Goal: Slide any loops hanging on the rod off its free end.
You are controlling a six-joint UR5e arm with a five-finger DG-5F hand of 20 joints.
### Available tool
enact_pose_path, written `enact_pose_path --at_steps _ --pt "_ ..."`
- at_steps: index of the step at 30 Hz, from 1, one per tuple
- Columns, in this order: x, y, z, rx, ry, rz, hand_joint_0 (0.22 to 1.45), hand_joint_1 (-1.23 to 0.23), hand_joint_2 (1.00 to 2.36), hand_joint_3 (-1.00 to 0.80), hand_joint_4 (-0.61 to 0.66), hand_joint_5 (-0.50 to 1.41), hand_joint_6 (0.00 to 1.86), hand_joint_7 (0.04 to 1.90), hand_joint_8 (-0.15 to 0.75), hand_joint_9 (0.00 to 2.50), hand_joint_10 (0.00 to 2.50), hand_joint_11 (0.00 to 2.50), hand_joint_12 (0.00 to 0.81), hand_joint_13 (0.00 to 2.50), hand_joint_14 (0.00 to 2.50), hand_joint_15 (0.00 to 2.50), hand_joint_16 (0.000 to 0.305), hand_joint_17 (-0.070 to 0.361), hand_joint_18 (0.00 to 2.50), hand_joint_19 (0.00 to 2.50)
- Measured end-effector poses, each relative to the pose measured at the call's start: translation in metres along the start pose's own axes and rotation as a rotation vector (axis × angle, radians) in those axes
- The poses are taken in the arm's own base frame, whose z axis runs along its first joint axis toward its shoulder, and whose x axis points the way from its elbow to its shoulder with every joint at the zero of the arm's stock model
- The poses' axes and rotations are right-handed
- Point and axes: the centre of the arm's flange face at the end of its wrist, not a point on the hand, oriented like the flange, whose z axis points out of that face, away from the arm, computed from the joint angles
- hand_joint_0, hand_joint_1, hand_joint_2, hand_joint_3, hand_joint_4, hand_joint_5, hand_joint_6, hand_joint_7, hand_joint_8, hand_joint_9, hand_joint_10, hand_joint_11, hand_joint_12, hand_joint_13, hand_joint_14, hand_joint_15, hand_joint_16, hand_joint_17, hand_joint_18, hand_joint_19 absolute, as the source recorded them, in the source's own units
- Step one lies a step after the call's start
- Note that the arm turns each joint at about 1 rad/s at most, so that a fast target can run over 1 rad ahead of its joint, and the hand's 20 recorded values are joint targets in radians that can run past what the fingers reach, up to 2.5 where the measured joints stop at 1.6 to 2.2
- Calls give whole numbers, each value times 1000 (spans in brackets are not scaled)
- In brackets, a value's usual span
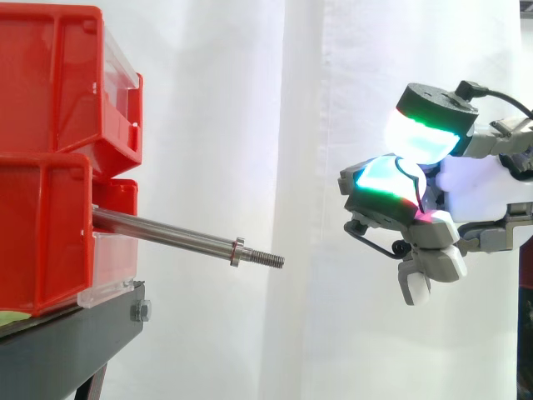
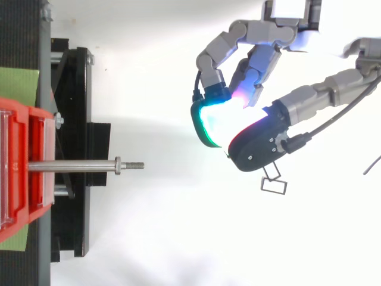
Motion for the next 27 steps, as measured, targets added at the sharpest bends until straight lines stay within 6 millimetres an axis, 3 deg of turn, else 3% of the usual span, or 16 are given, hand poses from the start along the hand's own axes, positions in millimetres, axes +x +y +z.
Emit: enact_pose_path --at_steps 27 --pt "1 0 0 0 2 0 619 -774 1016 -72 91 -119 906 1283 357 1165 19 759 424 1045 17 529 56 127 871 480"
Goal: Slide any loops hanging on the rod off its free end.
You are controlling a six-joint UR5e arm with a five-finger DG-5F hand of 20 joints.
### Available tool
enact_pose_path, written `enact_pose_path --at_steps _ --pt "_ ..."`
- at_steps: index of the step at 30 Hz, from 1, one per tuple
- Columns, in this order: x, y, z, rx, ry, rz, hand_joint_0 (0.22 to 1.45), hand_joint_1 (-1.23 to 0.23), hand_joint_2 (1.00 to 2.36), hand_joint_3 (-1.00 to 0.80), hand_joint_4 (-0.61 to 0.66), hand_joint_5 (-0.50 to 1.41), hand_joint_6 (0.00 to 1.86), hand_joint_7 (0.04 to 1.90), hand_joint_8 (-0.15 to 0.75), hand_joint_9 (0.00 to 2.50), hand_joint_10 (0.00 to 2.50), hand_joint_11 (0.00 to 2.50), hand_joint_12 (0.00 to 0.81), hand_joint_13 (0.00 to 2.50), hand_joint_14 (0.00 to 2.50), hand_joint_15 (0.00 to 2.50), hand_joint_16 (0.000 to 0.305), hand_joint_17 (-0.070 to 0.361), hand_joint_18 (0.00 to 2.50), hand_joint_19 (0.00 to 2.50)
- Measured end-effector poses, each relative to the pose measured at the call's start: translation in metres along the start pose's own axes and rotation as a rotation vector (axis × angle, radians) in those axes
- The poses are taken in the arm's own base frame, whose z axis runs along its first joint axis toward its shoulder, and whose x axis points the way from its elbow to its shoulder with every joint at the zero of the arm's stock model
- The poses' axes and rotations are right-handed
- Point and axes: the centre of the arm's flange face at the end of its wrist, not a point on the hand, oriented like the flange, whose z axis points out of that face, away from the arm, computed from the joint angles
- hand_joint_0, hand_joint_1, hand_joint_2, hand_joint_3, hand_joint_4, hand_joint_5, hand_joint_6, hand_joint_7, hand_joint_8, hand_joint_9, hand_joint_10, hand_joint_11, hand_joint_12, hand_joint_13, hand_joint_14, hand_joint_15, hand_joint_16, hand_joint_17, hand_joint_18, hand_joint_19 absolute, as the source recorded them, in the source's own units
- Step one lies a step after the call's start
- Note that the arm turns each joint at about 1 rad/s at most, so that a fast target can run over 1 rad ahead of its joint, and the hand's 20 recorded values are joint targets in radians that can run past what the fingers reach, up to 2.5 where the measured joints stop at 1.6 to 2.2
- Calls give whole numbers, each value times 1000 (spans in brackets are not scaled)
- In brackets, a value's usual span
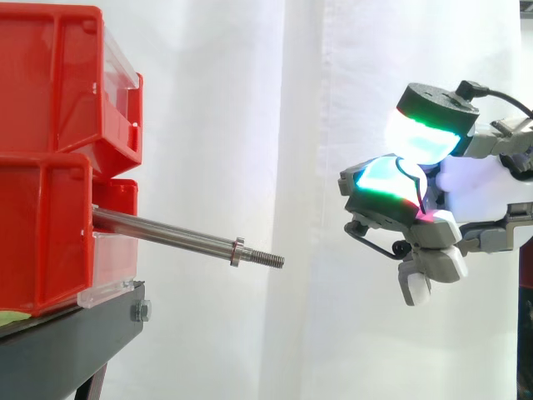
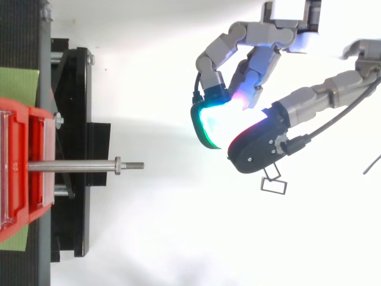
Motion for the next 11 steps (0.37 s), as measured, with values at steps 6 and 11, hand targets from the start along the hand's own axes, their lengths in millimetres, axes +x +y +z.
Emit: enact_pose_path --at_steps 6,11 --pt "0 0 0 0 0 0 620 -775 1015 -76 88 -119 906 1285 354 1167 17 763 420 1044 17 529 56 127 870 482" --pt "0 0 0 0 0 0 619 -775 1016 -68 88 -119 905 1286 358 1166 18 761 421 1043 17 531 57 127 874 481"
